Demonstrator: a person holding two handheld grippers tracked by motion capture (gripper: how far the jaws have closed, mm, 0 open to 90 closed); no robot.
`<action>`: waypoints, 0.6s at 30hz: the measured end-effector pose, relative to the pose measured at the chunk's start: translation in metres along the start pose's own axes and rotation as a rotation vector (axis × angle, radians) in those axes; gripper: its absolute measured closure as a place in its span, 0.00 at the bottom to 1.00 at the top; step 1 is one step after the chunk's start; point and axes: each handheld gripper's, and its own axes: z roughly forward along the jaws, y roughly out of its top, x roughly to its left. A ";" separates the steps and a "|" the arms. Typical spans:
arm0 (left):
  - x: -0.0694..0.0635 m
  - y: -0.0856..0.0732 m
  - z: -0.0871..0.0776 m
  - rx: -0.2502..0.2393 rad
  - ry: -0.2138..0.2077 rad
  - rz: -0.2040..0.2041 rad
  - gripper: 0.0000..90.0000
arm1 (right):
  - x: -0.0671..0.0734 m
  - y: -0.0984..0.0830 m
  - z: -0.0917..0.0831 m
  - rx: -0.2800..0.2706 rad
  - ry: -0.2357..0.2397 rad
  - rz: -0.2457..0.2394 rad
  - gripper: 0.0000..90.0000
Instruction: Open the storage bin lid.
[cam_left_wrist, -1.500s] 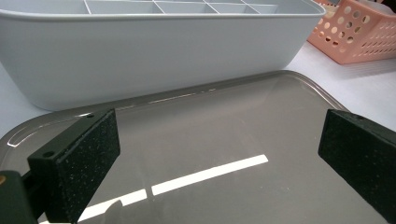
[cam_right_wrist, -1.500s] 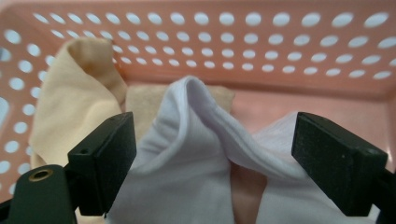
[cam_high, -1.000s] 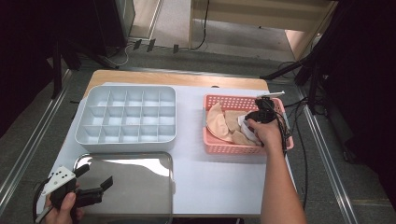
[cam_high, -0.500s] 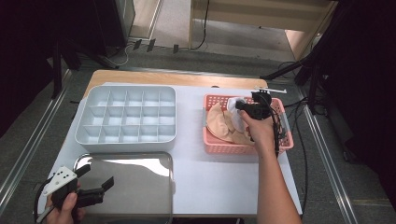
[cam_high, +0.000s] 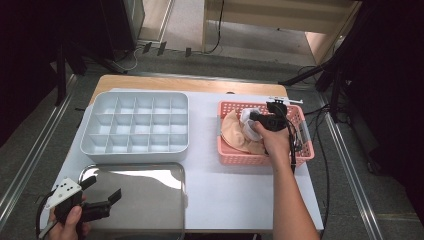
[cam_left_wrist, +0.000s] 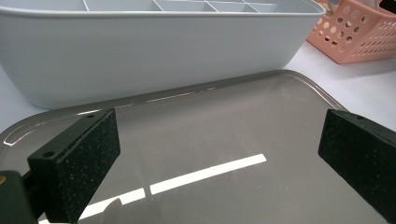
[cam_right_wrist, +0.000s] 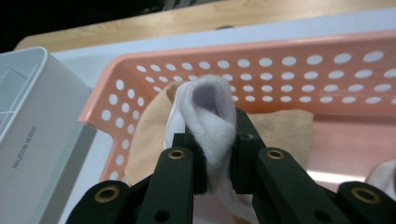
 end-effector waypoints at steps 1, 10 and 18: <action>-0.001 0.000 0.000 0.000 0.001 -0.002 0.00 | 0.001 -0.001 -0.002 -0.023 0.009 -0.003 0.91; -0.003 0.000 0.000 -0.005 -0.008 0.007 0.00 | 0.009 -0.006 -0.020 -0.160 0.081 -0.001 0.91; -0.005 -0.001 0.002 -0.007 -0.014 0.010 0.00 | 0.020 -0.022 -0.042 -0.302 0.097 -0.020 0.91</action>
